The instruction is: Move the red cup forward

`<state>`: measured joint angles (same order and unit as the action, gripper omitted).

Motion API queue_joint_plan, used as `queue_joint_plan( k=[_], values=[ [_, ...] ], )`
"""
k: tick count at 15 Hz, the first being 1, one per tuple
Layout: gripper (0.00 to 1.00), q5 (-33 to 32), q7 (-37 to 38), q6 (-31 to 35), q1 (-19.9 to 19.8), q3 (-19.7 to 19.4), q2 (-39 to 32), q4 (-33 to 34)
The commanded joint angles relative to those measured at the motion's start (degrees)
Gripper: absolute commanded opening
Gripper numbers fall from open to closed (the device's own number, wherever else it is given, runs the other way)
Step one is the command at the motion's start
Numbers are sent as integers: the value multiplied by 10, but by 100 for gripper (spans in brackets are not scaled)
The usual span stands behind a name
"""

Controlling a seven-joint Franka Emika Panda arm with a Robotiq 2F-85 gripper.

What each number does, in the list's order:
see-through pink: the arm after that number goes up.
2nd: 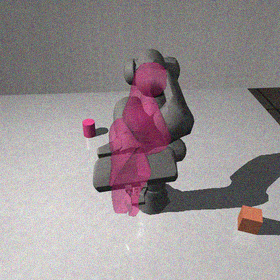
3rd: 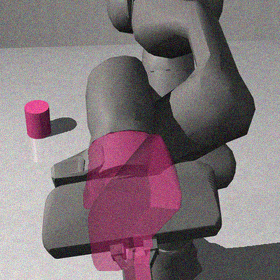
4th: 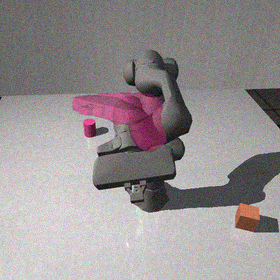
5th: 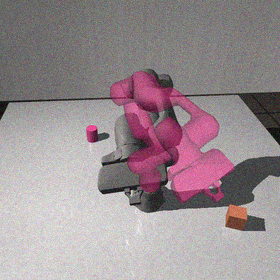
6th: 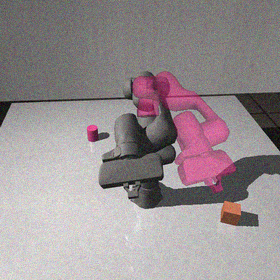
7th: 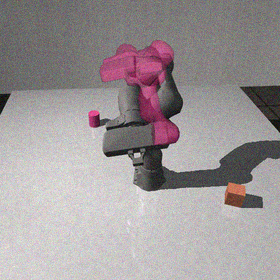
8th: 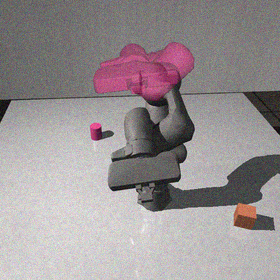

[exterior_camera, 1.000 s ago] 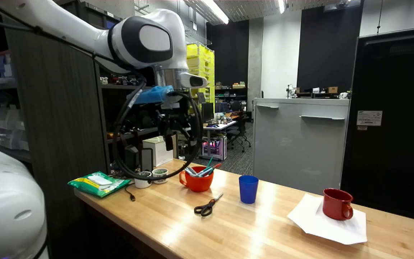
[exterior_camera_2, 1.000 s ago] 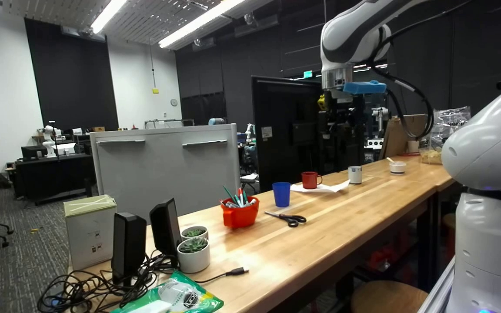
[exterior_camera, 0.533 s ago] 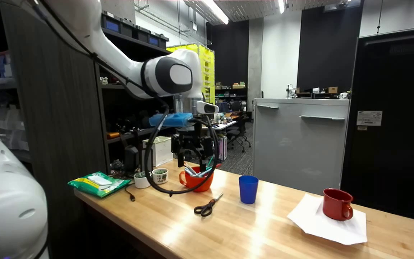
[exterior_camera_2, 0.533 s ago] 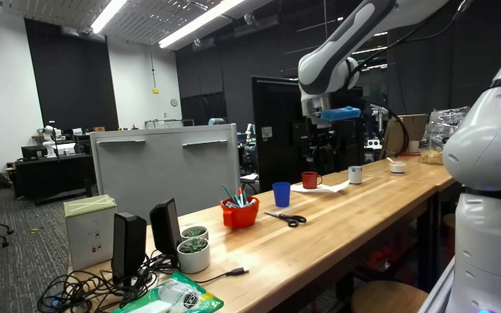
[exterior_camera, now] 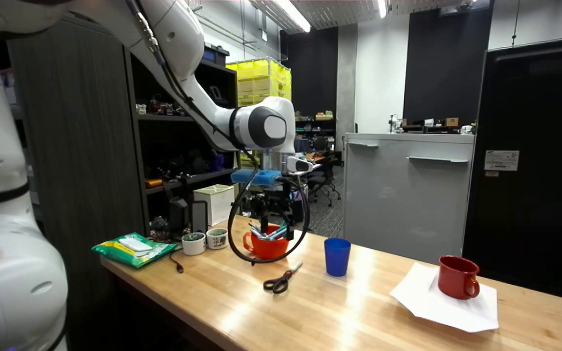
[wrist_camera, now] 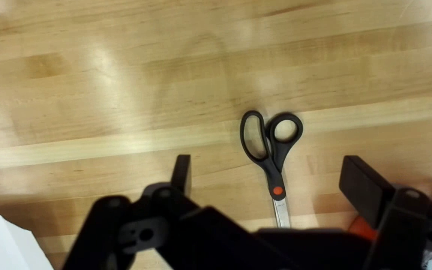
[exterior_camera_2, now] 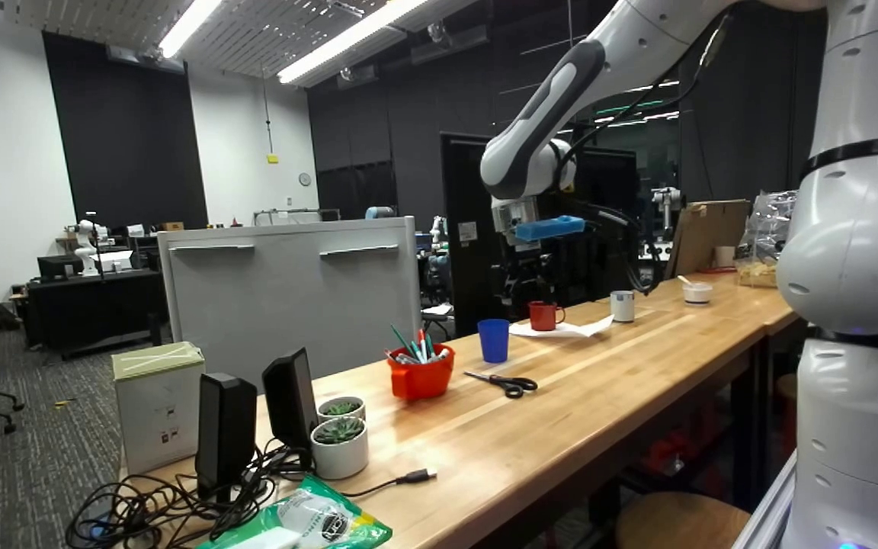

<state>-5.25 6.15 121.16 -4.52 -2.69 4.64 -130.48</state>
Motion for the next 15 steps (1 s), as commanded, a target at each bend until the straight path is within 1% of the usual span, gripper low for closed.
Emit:
queue_joint_plan(
  k=[1,5,8,15],
  values=[
    [100,0,1,-2,3,-2,-8,8],
    [100,6,-1,5,5,-1,-15,9],
    [100,23,1,31,10,2,-29,5],
    [100,47,4,103,26,9,-86,21]
  ],
)
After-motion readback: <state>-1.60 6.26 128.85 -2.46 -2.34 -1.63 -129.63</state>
